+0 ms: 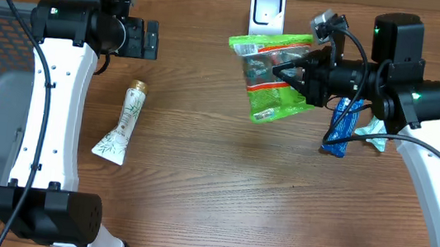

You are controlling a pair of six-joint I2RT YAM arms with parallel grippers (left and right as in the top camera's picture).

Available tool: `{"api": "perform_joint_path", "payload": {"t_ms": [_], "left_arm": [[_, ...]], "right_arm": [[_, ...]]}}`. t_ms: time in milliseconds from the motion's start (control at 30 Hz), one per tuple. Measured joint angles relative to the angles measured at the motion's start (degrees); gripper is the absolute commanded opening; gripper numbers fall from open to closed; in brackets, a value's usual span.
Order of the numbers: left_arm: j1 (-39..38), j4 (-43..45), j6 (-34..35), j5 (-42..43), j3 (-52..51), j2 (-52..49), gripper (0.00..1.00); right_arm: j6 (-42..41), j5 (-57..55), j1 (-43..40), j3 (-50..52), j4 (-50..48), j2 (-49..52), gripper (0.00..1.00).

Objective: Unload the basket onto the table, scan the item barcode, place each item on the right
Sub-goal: 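Raise the Haribo bag to the white scanner, barcode facing it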

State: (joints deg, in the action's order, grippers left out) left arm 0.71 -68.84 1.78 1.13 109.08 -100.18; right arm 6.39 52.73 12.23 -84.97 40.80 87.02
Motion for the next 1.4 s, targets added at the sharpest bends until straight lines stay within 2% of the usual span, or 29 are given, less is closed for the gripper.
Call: {"api": "perform_joint_path", "payload": {"t_ms": [200, 367, 500, 600, 767, 867, 1133, 1400], "left_arm": [[0.0, 0.0, 0.0, 0.0, 0.0, 0.0, 1.0], [0.0, 0.0, 0.0, 0.0, -0.02, 0.0, 1.0], [0.0, 0.0, 0.0, 0.0, -0.02, 0.0, 1.0], [0.0, -0.02, 0.0, -0.02, -0.02, 0.0, 1.0], [0.0, 0.0, 0.0, 0.0, -0.02, 0.0, 1.0], [0.0, 0.0, 0.0, -0.02, -0.02, 0.0, 1.0], [0.0, 0.0, 0.0, -0.02, -0.02, 0.0, 1.0], [0.0, 0.0, 0.0, 0.0, -0.02, 0.0, 1.0]], "right_arm": [[-3.91, -17.55, 3.52, 0.0, 0.57, 0.0, 0.03], [-8.52, -37.27, 9.31, -0.76, 1.29, 0.72, 0.03], [-9.81, -45.79, 9.64, -7.56, 4.59, 4.98, 0.03], [-9.51, -52.02, 9.51, -18.49, 9.31, 10.95, 0.03], [-6.43, -62.12, 9.55, -38.29, 15.96, 23.15, 0.04], [-4.24, -68.81, 9.55, -43.5, 16.04, 29.14, 0.04], [4.44, -81.72, 9.94, -43.76, 8.07, 40.68, 0.04], [14.36, -88.78, 11.47, -43.78, -2.4, 46.34, 0.04]]}}
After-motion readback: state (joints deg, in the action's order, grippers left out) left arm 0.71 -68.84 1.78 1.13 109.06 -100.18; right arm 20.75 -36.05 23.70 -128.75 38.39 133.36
